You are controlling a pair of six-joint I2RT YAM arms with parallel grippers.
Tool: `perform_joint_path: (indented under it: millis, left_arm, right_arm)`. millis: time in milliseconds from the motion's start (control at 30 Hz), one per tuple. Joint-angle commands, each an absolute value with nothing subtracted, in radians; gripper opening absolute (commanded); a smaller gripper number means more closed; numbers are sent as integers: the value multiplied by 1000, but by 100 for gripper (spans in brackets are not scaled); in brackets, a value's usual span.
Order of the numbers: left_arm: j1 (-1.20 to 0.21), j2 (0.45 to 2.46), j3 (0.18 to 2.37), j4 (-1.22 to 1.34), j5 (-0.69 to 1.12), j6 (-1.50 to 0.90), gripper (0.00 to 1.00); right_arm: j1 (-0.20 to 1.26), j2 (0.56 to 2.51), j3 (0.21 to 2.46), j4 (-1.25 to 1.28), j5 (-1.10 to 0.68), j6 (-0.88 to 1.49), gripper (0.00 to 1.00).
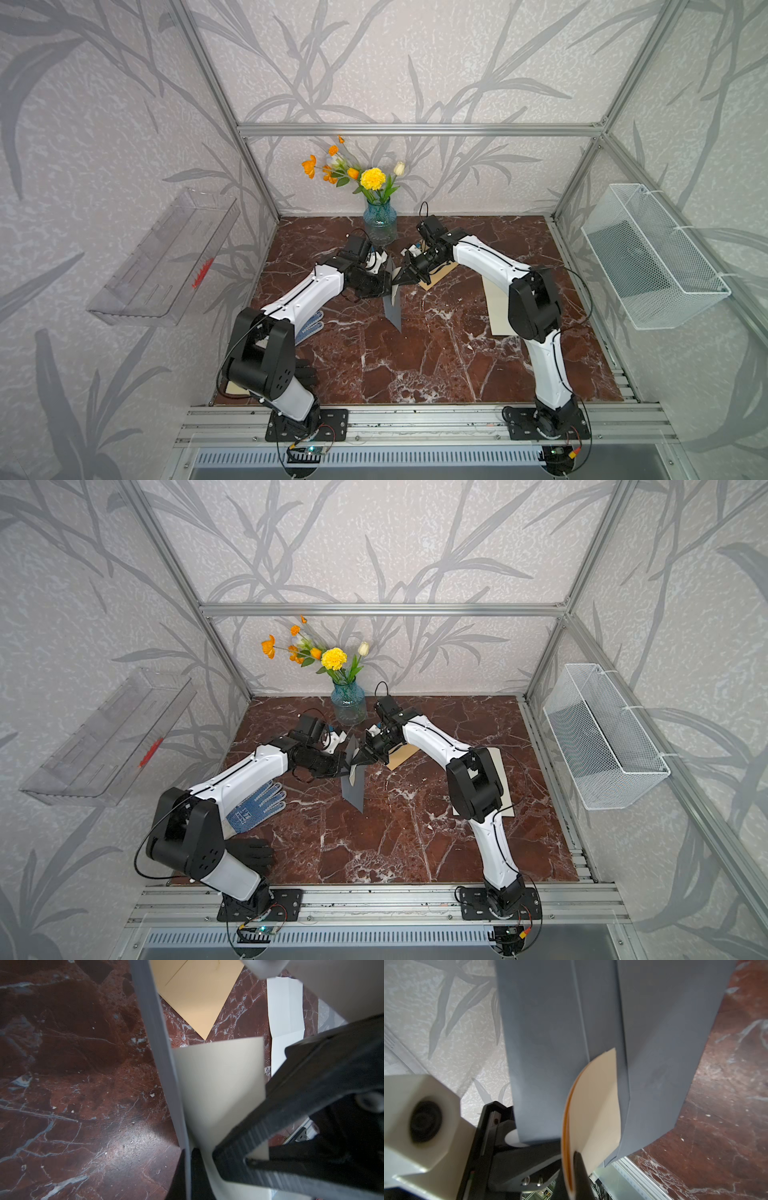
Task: Fold the letter paper in half and place it into the envelope
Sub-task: Place the letter paper in the envelope.
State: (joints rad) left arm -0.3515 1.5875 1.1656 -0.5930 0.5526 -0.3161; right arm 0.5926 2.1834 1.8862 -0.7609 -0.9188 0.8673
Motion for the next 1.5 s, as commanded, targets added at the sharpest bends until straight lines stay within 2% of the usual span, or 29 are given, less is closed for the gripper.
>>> perform_joint_path:
  millis: [0,400,700,900,1200,1467]
  left_arm:
    - [-351,1552,1167,-564,589,-316,0]
    - [-351,1533,1151,-561,600,-323,0]
    - [-351,1536,1167,-557,597,-336,0]
    - [-351,1543,1185,-554,600,-347,0]
    - [-351,1545,1203,-552,612,-358,0]
    - [-352,1536,1199,-547,618,-369,0]
  right_arm:
    - [581,2179,1890,-795,-901,844,0]
    - [570,2283,2023,-947,-837,788,0]
    - [602,2284,2079,-1051,-736,684,0]
    - [620,2275,2055,-1037,-716,697,0]
    - [623,2318,2147,-1085,-671,715,0]
    - [629,2420,2386,-1229,-596,660,0]
